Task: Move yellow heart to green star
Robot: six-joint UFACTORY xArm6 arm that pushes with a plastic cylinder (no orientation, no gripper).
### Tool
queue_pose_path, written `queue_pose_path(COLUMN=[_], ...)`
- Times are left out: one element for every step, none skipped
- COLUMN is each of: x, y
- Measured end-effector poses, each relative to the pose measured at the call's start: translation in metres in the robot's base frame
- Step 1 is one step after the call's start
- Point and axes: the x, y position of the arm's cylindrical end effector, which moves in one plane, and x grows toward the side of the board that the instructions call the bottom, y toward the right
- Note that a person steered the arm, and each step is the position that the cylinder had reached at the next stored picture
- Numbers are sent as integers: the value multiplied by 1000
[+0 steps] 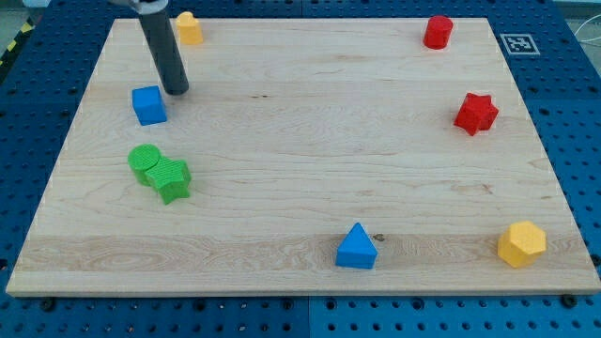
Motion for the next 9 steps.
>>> queue_pose_path(x=[-46,-89,-115,-137,-124,-99,-77,-54,-27], y=[-29,-59,-49,-18,2,7,29,52,65])
